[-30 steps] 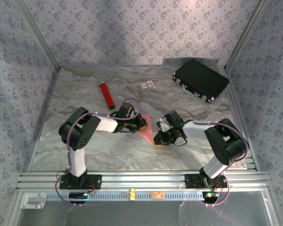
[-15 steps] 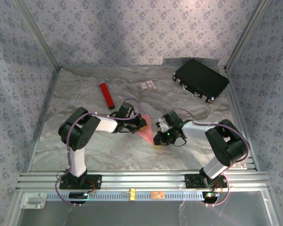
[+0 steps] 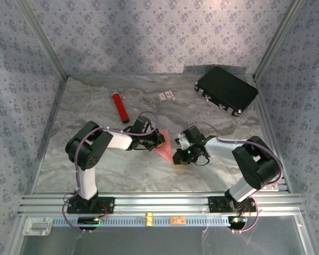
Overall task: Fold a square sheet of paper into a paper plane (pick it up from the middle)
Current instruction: Fourth fold the wing at the center of the table.
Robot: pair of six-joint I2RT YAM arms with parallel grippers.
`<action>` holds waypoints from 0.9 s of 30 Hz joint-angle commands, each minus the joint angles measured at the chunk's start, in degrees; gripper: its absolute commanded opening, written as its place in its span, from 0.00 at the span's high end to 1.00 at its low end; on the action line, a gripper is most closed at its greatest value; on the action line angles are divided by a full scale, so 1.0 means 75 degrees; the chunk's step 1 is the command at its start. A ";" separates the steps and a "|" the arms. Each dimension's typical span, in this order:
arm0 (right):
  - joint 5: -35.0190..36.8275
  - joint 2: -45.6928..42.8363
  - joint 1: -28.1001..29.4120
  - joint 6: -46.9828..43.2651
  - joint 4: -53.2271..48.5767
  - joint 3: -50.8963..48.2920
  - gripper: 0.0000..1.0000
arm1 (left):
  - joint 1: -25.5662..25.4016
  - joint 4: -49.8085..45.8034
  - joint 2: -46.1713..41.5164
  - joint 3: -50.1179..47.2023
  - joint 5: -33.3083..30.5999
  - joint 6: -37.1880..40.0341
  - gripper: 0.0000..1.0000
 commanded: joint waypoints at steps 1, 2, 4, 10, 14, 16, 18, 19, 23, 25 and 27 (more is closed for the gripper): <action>0.0541 0.0043 0.0188 -0.0157 -0.1822 -0.0372 0.91 | 0.0112 -0.0952 0.0093 -0.0310 -0.0710 -0.0027 0.95; 0.0570 0.0017 0.0201 -0.0180 -0.1850 -0.0369 0.91 | 0.0111 -0.0955 0.0093 -0.0331 -0.0721 -0.0026 0.95; 0.0548 -0.0027 0.0215 -0.0213 -0.1858 -0.0366 0.91 | 0.0107 -0.0937 0.0104 -0.0328 -0.0717 -0.0020 0.95; 0.0543 -0.0137 0.0272 -0.0263 -0.1922 -0.0429 0.90 | 0.0114 -0.0907 0.0128 -0.0345 -0.0711 -0.0026 0.95; 0.0490 -0.0218 0.0294 -0.0286 -0.1978 -0.0334 0.90 | 0.0110 -0.0895 0.0125 -0.0351 -0.0700 -0.0030 0.95; 0.0414 -0.0368 0.0307 -0.0291 -0.2004 -0.0265 0.89 | 0.0108 -0.0897 0.0116 -0.0345 -0.0700 -0.0031 0.95; 0.0339 -0.0551 0.0275 -0.0249 -0.1999 -0.0179 0.89 | 0.0110 -0.0892 0.0117 -0.0345 -0.0703 -0.0035 0.95; 0.0288 -0.0677 0.0223 -0.0205 -0.1972 -0.0133 0.89 | 0.0114 -0.0875 0.0117 -0.0351 -0.0682 -0.0028 0.95; 0.0010 -0.1297 -0.0085 0.0118 -0.1646 -0.0058 0.89 | 0.0115 -0.0852 0.0082 -0.0373 -0.0675 -0.0005 0.95; -0.0318 -0.1518 -0.0307 0.0356 -0.1205 -0.0035 0.91 | 0.0109 -0.0850 0.0069 -0.0372 -0.0679 -0.0002 0.95; -0.0721 -0.1467 -0.0378 0.0586 -0.0669 0.0057 0.94 | 0.0116 -0.0849 0.0070 -0.0386 -0.0666 -0.0002 0.95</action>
